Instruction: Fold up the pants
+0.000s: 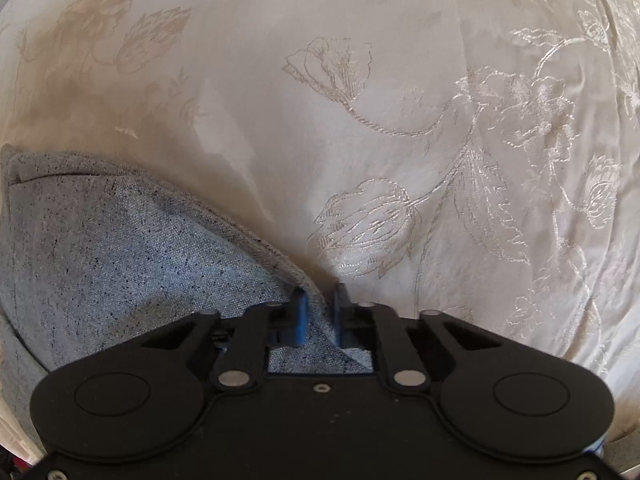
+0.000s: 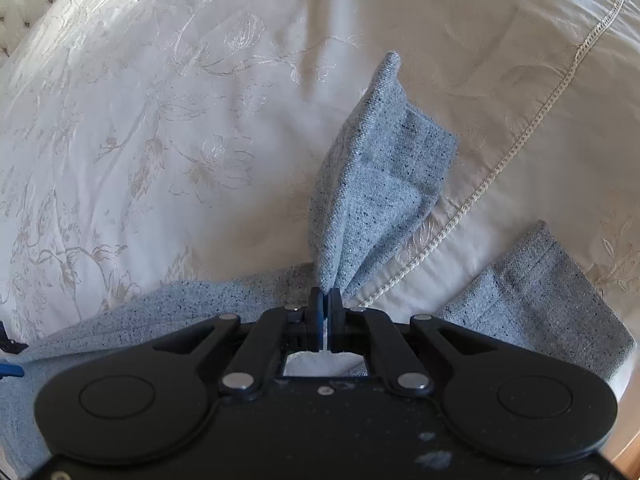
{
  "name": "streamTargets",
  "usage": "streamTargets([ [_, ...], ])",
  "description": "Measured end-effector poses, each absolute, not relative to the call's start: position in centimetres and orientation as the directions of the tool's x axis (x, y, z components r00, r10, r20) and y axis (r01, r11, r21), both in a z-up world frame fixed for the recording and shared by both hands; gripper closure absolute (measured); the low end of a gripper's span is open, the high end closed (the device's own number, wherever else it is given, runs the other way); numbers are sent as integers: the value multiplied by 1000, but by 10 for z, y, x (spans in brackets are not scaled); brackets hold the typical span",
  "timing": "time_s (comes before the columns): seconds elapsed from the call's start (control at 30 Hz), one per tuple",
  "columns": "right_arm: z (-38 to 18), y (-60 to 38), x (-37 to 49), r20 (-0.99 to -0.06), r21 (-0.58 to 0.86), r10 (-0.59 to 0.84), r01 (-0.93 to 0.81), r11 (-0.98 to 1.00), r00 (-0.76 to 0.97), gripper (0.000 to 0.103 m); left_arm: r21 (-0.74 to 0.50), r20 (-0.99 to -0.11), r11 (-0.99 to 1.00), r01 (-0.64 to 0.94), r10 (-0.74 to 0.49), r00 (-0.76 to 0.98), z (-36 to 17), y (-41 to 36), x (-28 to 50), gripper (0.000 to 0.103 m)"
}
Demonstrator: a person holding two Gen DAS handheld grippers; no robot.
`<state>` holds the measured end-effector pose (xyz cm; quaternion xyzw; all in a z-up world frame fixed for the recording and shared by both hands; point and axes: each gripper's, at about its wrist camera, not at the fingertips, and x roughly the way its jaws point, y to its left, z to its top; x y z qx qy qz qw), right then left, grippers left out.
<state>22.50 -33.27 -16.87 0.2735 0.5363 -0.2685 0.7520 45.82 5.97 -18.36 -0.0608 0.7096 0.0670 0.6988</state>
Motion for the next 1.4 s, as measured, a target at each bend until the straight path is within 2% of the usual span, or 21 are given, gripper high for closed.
streamTargets([
  [0.03,-165,-335,227,-951,132,-109,698,704,290,101,-14,-1000,981,-192,-11,14,-177,66,456,95],
  [0.13,-154,-341,234,-936,173,-106,703,689,335,101,-80,-991,976,-202,-57,119,-152,76,446,98],
  [0.27,-130,-345,248,-899,243,-108,687,685,425,101,-71,-964,990,-124,-35,265,-109,78,428,98],
  [0.4,-100,-342,255,-852,289,-120,649,704,510,101,-116,-934,988,-105,-73,349,-70,91,405,98],
  [0.63,-71,-332,213,-816,326,-111,610,722,568,101,-185,-882,981,-53,-142,449,-26,118,341,98],
  [0.87,-83,-315,146,-860,257,-121,626,736,496,101,-150,-880,988,30,-148,451,-27,122,257,98],
  [1.07,-111,-303,99,-896,213,-115,644,735,428,101,-130,-919,990,59,-142,368,-52,122,205,98],
  [1.4,-133,-291,68,-910,181,-123,649,739,395,101,-110,-938,990,90,-133,319,-71,128,149,98],
])
